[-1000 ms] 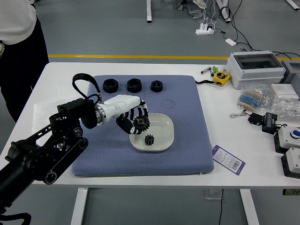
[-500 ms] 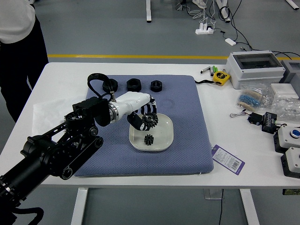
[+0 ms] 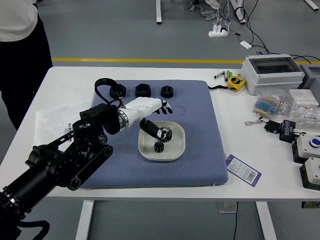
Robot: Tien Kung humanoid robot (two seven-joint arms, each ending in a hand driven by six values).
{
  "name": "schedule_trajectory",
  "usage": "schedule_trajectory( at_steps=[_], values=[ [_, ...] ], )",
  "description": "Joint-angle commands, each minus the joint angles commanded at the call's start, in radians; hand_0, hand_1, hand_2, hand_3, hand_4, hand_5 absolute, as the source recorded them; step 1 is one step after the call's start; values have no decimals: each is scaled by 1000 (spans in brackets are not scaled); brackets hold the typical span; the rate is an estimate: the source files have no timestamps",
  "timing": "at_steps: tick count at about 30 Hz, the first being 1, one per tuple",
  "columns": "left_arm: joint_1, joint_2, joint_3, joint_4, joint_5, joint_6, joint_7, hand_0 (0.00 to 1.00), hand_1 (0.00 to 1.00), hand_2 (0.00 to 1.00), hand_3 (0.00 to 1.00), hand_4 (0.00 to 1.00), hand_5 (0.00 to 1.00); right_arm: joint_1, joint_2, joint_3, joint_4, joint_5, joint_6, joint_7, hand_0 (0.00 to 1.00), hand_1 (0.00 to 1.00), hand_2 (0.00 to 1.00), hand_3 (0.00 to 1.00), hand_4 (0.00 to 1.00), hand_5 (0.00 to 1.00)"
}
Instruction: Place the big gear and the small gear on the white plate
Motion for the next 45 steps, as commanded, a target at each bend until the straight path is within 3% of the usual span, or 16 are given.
schedule_trajectory(
  at_steps=[4,7,8,9,13,14,15,17,23,29,38,40,45],
  values=[
    [36,1,-61,-23,10,58,-21,723,756,790,800,998,406,0,0,0,0,0,0,0,653,656,726,575,836,678],
    [79,-13,-134,-49,0,118,-42,723,756,790,800,998,406,-2,0,-2,-1,4,1,2,653,656,726,575,836,678],
    [104,-19,-171,-66,-11,148,-49,723,756,790,800,998,406,-2,0,-2,-1,5,2,2,653,656,726,575,836,678],
    [127,-23,-204,-82,-28,173,-54,686,696,735,768,970,322,-2,0,-3,-1,5,2,2,652,657,726,575,836,679],
    [203,-21,-327,-133,-134,238,-73,686,696,735,768,970,322,-7,1,-3,-2,5,4,2,652,657,726,575,836,679],
    [227,-16,-354,-148,-178,242,-83,686,696,735,768,970,322,-9,1,-3,-2,6,5,3,652,657,726,575,836,679],
    [243,-13,-373,-156,-223,243,-88,681,687,734,722,909,287,-10,2,-3,-2,7,5,3,653,657,727,574,835,678],
    [278,0,-398,-166,-307,247,-90,681,687,734,722,909,287,-13,2,-4,-3,7,6,3,653,657,727,574,835,678],
    [351,30,-420,-163,-554,252,-97,715,739,769,724,887,257,-20,3,0,-3,0,6,-1,653,657,727,575,836,678],
    [430,34,-471,-217,-808,298,-133,744,770,798,761,885,231,-27,6,0,-3,2,7,-1,652,657,727,575,836,678],
    [506,19,-539,-265,-1186,314,-163,772,786,826,800,893,210,-32,8,3,-3,-6,7,-5,652,658,728,574,835,678],
    [524,16,-551,-270,-1228,313,-163,789,801,858,811,895,211,-32,9,2,-3,-4,8,-5,652,657,728,574,835,678],
    [544,15,-570,-272,-1209,308,-162,823,821,879,825,895,210,-30,8,-5,-3,8,10,-2,652,657,728,574,835,678]
  ],
)
